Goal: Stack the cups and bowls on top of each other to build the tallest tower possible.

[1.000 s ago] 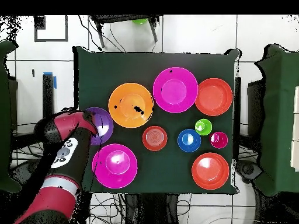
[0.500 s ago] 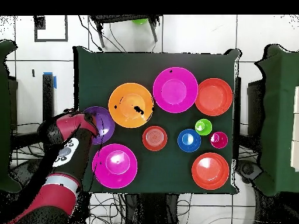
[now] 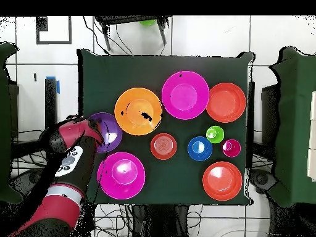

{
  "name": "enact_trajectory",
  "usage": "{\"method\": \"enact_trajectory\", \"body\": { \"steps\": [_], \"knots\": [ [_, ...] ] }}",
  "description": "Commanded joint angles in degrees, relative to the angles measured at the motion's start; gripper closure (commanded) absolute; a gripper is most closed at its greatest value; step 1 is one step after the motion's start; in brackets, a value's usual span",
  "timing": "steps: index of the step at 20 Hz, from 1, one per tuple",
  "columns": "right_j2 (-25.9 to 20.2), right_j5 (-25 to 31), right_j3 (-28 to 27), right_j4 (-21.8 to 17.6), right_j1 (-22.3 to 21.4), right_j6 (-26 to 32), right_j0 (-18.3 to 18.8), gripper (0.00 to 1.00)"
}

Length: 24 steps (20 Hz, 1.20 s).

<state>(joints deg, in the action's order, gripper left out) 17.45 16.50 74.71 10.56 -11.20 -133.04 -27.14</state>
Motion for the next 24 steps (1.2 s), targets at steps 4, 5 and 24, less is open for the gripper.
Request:
{"method": "enact_trajectory", "body": {
  "steps": [4, 5, 24],
  "knots": [
    [-6.18, -1.82, 2.31, -4.94, 2.34, -0.63, -0.01, 1.0],
    [-6.19, -1.61, 2.27, -4.93, 2.31, -0.57, -0.04, 1.0],
    [-10.39, -0.15, 4.18, -4.07, -0.13, -0.85, 1.92, 1.0]
  ]
}}
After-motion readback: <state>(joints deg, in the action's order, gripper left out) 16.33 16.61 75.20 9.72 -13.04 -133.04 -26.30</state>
